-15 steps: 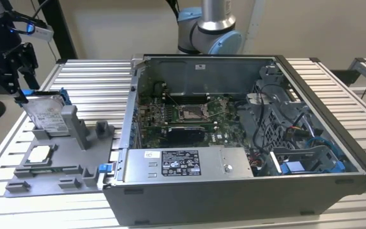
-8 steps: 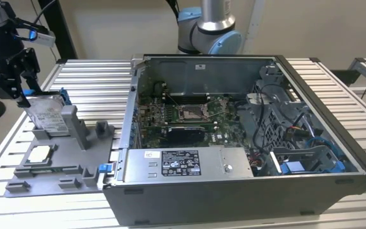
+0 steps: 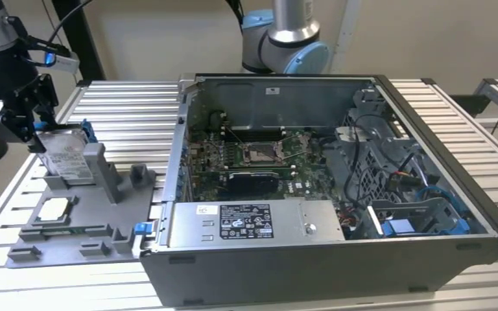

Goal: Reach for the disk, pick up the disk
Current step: 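Pick up the disk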

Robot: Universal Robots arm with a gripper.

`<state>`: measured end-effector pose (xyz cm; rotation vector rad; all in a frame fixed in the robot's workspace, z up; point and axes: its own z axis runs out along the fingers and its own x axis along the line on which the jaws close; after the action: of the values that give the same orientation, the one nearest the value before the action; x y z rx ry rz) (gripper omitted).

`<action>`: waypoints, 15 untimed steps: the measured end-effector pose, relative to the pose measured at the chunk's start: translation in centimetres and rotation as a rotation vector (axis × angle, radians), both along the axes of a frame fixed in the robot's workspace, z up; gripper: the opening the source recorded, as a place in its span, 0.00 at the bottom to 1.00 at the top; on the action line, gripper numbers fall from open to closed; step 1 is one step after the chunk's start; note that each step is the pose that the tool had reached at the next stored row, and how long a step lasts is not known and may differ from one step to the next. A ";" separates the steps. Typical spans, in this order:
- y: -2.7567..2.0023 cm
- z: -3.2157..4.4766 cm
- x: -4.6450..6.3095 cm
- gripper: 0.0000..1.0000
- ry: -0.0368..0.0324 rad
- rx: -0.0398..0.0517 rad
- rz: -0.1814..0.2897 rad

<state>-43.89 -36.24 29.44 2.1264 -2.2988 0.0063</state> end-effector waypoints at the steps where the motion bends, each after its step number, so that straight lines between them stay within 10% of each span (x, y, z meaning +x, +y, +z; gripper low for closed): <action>1: 0.00 -0.19 0.0 1.00 0.0000 0.0000 0.000; 15: 0.00 -2.73 -0.1 1.00 0.0000 0.0000 0.000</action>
<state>-44.01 -36.24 26.71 2.1268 -2.2984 0.0063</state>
